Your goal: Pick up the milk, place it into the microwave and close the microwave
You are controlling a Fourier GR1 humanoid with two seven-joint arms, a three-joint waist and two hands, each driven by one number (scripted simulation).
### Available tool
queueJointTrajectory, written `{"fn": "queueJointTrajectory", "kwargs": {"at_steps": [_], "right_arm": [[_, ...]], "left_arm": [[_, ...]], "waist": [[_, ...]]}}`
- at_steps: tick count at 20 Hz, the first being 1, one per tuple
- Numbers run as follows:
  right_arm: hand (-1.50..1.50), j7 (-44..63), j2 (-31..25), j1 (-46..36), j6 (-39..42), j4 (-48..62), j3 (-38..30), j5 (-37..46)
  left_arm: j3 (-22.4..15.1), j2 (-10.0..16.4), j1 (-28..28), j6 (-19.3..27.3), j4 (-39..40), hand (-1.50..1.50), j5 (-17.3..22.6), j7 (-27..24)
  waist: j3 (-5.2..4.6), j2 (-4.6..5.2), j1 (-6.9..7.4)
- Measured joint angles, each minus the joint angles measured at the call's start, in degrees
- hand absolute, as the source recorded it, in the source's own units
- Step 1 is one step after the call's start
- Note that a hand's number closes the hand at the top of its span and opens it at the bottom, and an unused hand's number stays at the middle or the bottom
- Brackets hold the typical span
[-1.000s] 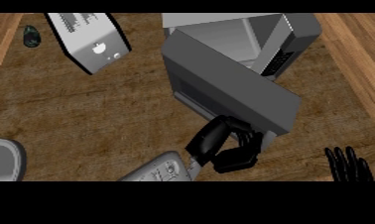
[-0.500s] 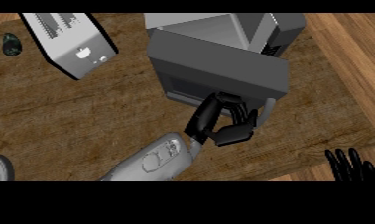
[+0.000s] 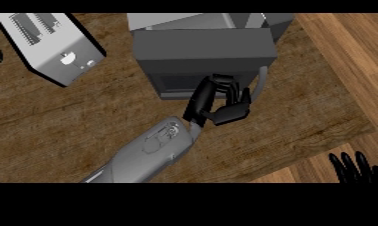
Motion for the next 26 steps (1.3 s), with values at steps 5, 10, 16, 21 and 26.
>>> {"fn": "queueJointTrajectory", "kwargs": {"at_steps": [5, 10, 16, 21, 26], "right_arm": [[-1.5, 0.95, -0.97, 0.68, 0.69, -1.85, 0.05, -1.52], [-1.5, 1.84, -2.12, 1.06, 1.48, -3.75, 0.02, -2.94], [-1.5, 3.03, -3.65, 1.42, 2.5, -5.86, 0.02, -4.71], [-1.5, 3.52, -4.69, 1.17, 2.8, -7.81, -0.6, -5.66], [-1.5, 3.87, -5.47, 1.4, 3.08, -9.02, -1.21, -6.76]], "left_arm": [[1.43, 0.03, -2.49, 0.11, 3.35, 1.5, 3.09, -1.78], [2.63, 0.01, -4.82, -0.21, 6.48, 1.5, 5.44, -3.62], [3.56, -0.25, -7.24, -0.42, 9.66, 1.5, 7.95, -5.52], [3.57, -0.25, -7.97, -0.46, 11.03, 1.5, 9.88, -7.16], [3.26, -0.25, -8.28, -0.2, 11.82, 1.5, 11.39, -8.84]], "waist": [[0.04, 0.36, -1.27], [0.06, 0.72, -2.43], [0.11, 1.0, -3.51], [0.12, 0.91, -4.12], [0.2, 0.86, -4.68]]}}
